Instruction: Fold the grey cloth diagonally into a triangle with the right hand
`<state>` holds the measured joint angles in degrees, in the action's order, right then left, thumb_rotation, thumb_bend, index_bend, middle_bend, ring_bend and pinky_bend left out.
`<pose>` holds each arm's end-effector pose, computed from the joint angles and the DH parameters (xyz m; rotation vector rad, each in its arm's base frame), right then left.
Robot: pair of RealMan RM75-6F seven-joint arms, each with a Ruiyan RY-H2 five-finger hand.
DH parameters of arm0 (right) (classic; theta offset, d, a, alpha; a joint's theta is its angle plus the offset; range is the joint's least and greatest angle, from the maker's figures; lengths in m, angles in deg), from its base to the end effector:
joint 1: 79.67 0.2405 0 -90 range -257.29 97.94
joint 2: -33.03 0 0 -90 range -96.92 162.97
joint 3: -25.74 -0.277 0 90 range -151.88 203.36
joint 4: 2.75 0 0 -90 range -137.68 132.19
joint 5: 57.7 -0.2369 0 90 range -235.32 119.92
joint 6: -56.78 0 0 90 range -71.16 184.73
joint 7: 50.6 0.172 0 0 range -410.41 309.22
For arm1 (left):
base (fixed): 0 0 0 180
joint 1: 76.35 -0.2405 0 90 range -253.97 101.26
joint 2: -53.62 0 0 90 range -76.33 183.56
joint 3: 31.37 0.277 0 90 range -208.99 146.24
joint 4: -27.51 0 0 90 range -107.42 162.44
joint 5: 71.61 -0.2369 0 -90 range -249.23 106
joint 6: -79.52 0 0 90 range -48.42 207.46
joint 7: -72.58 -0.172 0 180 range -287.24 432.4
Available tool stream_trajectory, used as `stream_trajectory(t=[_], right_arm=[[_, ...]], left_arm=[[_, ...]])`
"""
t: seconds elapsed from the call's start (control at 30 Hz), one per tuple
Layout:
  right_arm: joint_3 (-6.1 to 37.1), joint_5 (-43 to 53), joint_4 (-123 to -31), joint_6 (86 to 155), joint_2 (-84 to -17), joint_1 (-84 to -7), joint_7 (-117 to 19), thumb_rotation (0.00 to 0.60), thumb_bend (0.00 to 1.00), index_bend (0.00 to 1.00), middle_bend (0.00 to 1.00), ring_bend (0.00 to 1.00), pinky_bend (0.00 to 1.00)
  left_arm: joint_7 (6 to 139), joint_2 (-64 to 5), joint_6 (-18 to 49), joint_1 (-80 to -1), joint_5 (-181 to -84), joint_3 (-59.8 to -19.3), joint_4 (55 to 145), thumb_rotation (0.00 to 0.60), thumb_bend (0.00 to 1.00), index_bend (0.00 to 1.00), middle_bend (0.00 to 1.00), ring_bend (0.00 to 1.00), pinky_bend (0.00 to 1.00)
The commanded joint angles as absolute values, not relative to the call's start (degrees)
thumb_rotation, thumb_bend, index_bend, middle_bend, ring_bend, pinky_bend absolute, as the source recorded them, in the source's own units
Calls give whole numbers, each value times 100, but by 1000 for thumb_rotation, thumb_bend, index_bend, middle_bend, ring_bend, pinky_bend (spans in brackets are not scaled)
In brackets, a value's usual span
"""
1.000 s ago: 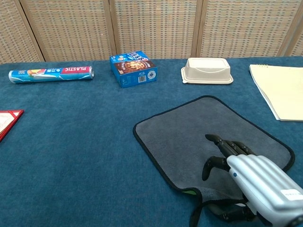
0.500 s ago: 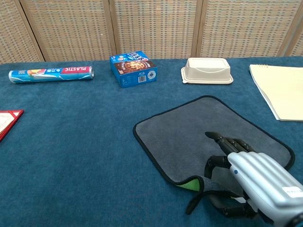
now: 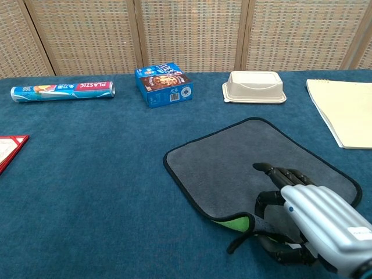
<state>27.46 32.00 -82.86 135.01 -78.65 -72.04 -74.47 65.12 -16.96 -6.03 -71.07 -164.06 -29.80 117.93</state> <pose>-0.1778 -0.1855 -0.1328 1.6120 -1.0835 1.0762 -0.3208 0.1947 0.0893 -1.5463 -0.8549 -0.8949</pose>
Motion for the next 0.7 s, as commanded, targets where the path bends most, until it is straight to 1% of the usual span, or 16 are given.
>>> stream_trajectory(t=[0.03,0.4,0.7], right_arm=[[2700,3244,-8320,13521,-7834,-7160,-7447,600,472,545,60,0,0],[2447,3295,-8551,13479,-7711,-6949,-7703,600,473,547,62,0,0],[2123,3183,-8703,13286,-7640,-6669,-7912,600,472,552,64,0,0]], left_arm=[[6512,-1697,-607,-7107,-16407,-2982,11792,600,128,0,0,0,0],[6521,-1718,-630,-7109,-16401,-3000,11760,600,128,0,0,0,0],[6506,-1736,-591,-7097,-16353,-3015,11733,600,128,0,0,0,0]])
